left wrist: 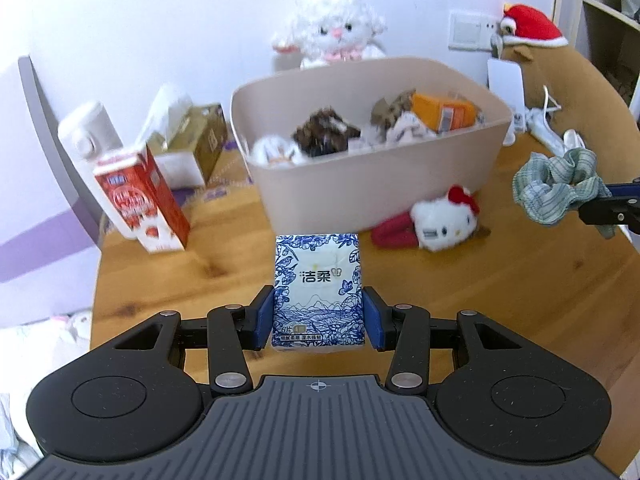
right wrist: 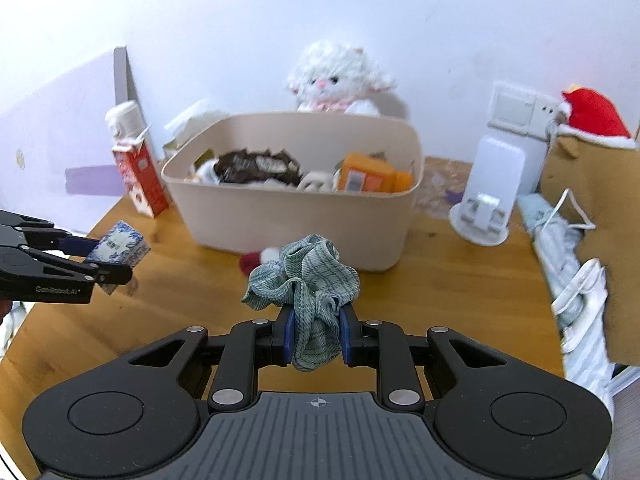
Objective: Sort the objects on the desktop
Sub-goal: 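Carry the tissue pack and scrunchie into the basket and open both grippers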
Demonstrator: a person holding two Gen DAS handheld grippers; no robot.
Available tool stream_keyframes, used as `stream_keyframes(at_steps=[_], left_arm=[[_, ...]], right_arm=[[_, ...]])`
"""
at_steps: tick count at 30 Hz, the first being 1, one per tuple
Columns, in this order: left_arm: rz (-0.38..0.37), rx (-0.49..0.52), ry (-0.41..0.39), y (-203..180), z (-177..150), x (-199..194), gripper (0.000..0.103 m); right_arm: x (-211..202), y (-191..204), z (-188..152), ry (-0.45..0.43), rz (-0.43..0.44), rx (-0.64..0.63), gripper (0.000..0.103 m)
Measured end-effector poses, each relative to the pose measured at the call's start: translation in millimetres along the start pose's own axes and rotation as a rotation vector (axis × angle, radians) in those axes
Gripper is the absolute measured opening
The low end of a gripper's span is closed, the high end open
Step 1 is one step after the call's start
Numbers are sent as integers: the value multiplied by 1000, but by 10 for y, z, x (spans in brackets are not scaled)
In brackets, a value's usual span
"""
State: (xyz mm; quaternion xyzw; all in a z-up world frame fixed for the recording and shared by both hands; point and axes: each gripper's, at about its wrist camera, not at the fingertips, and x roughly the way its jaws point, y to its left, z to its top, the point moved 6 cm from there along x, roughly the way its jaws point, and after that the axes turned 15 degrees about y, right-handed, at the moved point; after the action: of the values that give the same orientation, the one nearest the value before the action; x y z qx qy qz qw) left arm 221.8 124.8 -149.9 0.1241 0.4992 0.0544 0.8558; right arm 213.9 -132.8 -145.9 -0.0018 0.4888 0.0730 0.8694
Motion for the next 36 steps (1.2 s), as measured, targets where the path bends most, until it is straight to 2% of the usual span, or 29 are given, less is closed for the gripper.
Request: stream_keyframes(at_steps=[12,20,33,36], left_arm=[[16,49,-107,-135,546,-321,46],[29,72,-170,-238,997,-443,46],[41,46,-199,-309,1562,-332,46],[29,13,-199,-296,1677,-254,46]], right_arm=[[-336,-288,461,-124,-29,-5,21],[-438,-540,831,-174,-49,-32,21],[-408,-794,1346,-234,-52,-50,21],[-328,-822,1474,-240,-48,-56,21]])
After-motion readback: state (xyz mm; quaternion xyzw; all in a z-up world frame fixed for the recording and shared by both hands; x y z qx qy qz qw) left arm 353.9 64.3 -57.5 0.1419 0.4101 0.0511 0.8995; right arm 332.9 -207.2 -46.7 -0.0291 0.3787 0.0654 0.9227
